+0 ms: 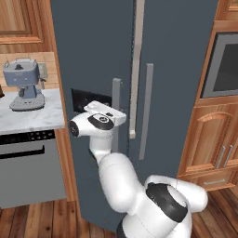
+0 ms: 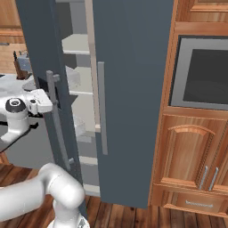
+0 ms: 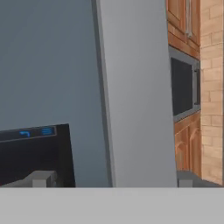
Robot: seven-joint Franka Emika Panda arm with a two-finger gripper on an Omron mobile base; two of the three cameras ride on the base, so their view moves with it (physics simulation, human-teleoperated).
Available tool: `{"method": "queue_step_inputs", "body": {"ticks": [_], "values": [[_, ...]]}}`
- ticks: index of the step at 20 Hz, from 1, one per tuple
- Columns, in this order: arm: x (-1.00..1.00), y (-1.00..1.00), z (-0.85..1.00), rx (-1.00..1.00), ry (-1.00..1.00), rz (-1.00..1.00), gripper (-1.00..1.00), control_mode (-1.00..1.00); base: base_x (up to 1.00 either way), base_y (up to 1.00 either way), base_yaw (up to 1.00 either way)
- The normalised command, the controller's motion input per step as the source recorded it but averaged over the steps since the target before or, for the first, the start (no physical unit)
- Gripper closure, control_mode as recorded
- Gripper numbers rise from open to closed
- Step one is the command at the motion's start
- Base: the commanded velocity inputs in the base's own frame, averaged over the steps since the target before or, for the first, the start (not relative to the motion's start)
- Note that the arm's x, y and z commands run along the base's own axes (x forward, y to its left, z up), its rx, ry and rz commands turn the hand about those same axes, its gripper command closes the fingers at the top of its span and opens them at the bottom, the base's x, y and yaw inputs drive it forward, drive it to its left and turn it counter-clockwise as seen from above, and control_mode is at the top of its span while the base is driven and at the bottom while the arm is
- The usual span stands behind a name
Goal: Pick up the frozen chicken drumstick from the freezer, place it on any shelf in the fridge, and close the fridge and freezer doors when done.
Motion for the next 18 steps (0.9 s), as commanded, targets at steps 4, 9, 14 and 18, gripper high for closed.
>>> {"method": "queue_step_inputs", "body": {"ticks": [4, 9, 14, 18], "values": [[0.68, -0.2, 0.0, 0.0, 0.0, 0.09, -1.0, -1.0, 0.0, 0.0, 0.0], [0.54, -0.01, 0.0, 0.0, 0.0, 0.0, -1.0, -1.0, 0.0, 0.0, 0.0], [0.56, -0.02, 0.0, 0.0, 0.0, 0.0, -1.0, -1.0, 0.0, 0.0, 0.0], [0.61, -0.08, 0.0, 0.0, 0.0, 0.02, -1.0, -1.0, 0.0, 0.0, 0.0]]}}
